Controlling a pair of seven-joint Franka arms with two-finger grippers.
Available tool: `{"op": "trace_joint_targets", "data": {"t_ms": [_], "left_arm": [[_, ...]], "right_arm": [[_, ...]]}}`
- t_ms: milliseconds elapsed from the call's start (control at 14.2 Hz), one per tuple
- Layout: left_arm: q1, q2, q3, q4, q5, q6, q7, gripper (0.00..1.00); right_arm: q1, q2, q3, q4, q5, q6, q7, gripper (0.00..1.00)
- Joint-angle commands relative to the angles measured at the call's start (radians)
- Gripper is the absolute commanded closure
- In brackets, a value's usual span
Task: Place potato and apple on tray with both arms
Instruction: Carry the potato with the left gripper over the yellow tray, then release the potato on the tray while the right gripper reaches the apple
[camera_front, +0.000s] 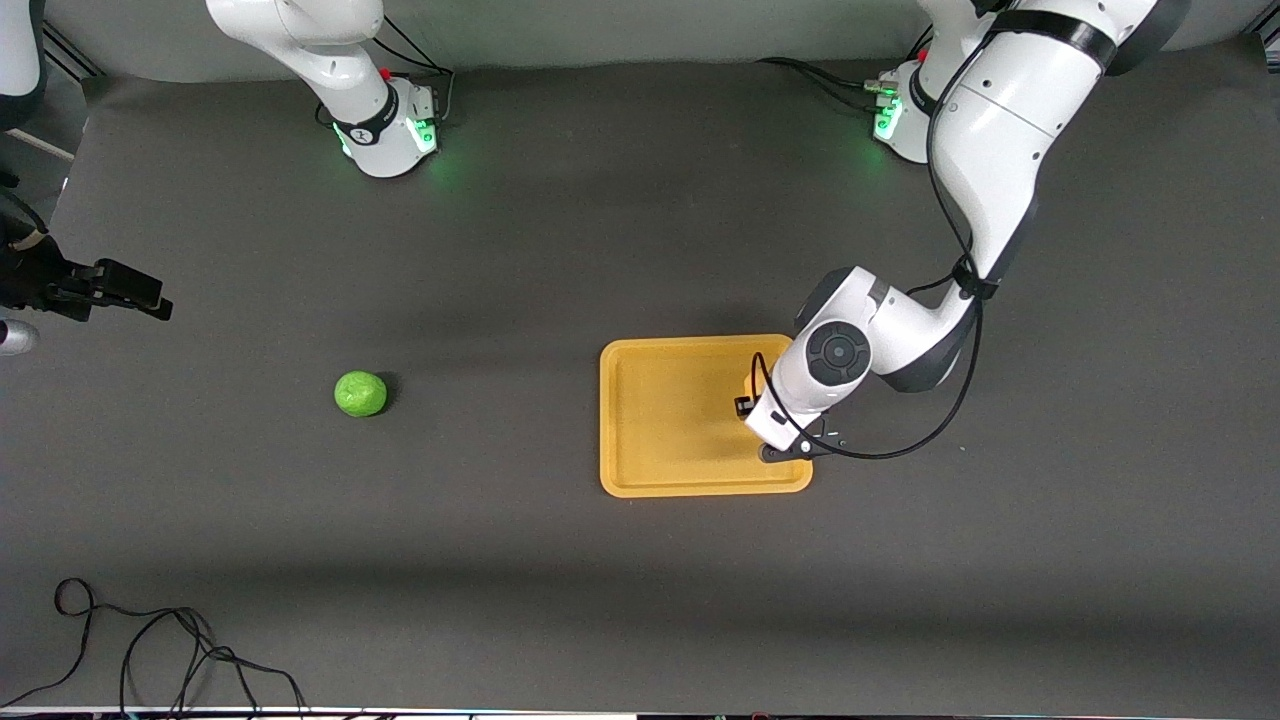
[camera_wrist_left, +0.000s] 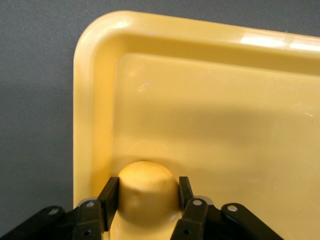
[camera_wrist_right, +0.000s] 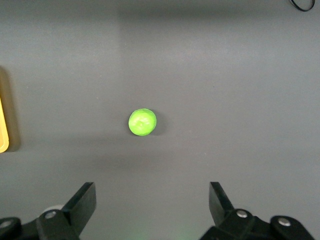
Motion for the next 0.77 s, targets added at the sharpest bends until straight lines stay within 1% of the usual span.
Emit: {"op": "trace_joint_targets", "data": {"t_ms": [0, 141, 281, 352, 422, 492, 633, 704], "left_arm": [[-0.012, -0.021, 0.015, -0.011, 0.018, 0.0, -0.031, 0.0], [-0.007, -0.027, 0.015, -0.008, 0.018, -0.011, -0.043, 0.0], [-0.001, -0.042, 0.013, -0.002, 0.018, -0.02, -0.058, 0.0], [0.005, -0.067, 0.013, 0.007, 0.016, -0.043, -0.058, 0.0], [0.009, -0.093, 0.013, 0.031, 0.016, -0.099, -0.057, 0.0], [0.011, -0.11, 0.013, 0.077, 0.016, -0.174, -0.055, 0.0], [0.022, -0.139, 0.013, 0.195, 0.018, -0.367, -0.038, 0.0], [0.043, -0.154, 0.012, 0.24, 0.018, -0.442, -0.023, 0.0]], "right_arm": [[0.015, 0.021, 0.0, 0.012, -0.002, 0.001, -0.003, 0.0], [0.018, 0.038, 0.007, 0.012, 0.002, 0.012, -0.003, 0.0], [0.07, 0.041, 0.008, -0.003, -0.005, 0.052, -0.001, 0.0], [0.073, 0.043, 0.008, -0.015, -0.009, 0.072, -0.001, 0.0], [0.073, 0.043, 0.008, -0.047, -0.008, 0.101, -0.001, 0.0], [0.075, 0.038, 0.009, -0.093, -0.009, 0.132, -0.001, 0.0], [0.073, 0.03, 0.008, -0.202, -0.009, 0.222, -0.004, 0.0], [0.073, 0.029, 0.008, -0.26, -0.009, 0.28, -0.004, 0.0]]}}
